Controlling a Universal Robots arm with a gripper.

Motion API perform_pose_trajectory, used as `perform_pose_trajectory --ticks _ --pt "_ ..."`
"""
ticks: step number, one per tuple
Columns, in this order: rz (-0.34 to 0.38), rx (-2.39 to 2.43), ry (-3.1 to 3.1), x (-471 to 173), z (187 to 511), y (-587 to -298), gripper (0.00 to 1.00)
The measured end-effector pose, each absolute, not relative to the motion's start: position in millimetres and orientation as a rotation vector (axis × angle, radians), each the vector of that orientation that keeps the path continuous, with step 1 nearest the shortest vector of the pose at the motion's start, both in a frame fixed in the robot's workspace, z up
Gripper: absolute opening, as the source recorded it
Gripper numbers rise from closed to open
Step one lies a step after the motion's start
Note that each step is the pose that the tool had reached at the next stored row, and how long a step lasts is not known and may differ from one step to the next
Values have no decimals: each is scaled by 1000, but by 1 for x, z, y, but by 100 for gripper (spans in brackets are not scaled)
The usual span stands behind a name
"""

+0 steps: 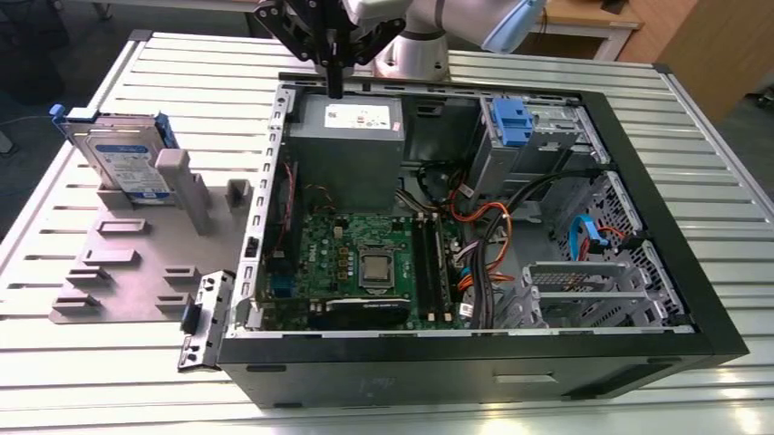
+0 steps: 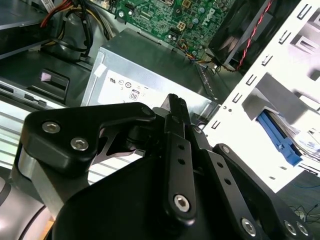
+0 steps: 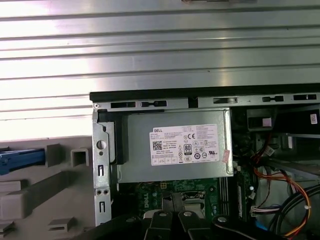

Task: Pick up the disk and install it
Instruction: 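Reach for the disk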

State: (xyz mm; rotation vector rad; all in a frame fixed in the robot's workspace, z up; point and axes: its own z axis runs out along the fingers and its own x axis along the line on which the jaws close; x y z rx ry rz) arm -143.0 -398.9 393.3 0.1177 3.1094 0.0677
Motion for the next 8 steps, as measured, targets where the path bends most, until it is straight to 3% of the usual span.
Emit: perform_pose_trajectory --ticks 8 --pt "68 118 3109 -145 393 -399 11"
